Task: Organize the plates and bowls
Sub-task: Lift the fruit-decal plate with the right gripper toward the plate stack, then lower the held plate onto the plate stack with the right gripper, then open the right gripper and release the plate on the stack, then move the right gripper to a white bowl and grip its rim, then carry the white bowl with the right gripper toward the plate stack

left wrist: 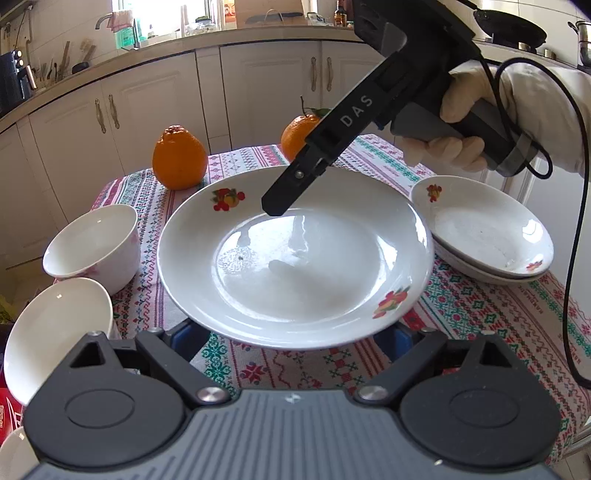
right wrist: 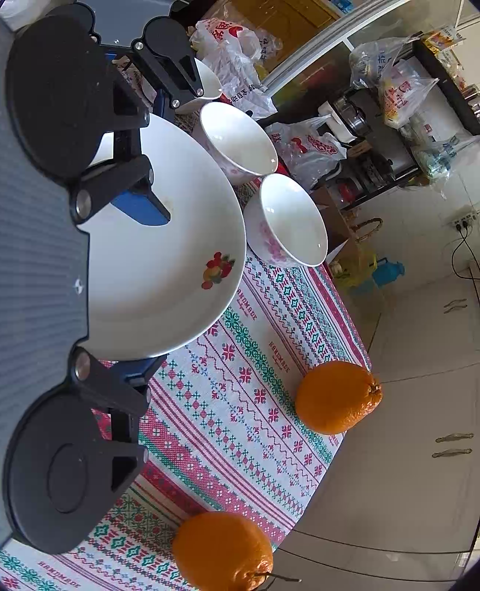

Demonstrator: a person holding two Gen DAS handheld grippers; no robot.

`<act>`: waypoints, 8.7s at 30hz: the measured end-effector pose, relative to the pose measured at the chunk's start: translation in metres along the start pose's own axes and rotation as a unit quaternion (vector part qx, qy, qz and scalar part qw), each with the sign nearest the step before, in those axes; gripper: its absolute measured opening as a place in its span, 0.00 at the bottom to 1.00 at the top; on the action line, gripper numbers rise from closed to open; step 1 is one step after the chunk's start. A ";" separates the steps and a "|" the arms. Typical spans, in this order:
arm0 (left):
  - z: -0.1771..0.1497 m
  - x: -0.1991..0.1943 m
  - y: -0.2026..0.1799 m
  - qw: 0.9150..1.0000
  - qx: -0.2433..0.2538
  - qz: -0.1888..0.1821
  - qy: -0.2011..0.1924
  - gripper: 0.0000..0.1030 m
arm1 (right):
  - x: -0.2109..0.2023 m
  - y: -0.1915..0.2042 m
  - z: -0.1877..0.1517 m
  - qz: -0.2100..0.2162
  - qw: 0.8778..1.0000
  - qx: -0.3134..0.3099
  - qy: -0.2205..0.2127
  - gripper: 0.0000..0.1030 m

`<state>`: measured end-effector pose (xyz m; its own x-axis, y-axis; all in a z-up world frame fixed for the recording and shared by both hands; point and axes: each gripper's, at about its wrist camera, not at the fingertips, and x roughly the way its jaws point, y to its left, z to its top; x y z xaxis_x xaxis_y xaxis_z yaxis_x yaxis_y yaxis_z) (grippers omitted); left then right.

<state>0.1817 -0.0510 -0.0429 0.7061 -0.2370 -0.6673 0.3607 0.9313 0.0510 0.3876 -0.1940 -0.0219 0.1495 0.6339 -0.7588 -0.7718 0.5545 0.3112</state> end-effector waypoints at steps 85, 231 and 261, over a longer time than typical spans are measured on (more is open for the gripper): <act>0.046 0.045 -0.122 0.973 0.146 -0.179 0.027 0.92 | -0.152 -0.032 -0.195 -0.159 0.969 0.172 -0.074 0.80; -0.056 -0.045 0.042 0.988 0.095 -0.117 -0.042 0.80 | -0.001 0.194 -0.104 -0.166 0.971 0.113 -0.129 0.65; -0.054 -0.033 0.036 0.985 0.104 -0.133 -0.041 0.91 | -0.007 0.186 -0.113 -0.198 0.959 0.140 -0.147 0.99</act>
<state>0.1383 0.0058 -0.0593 0.6136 -0.4949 -0.6153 0.6507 0.7583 0.0390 0.1733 -0.1568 -0.0231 0.5953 0.4460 -0.6683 -0.4290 0.8797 0.2050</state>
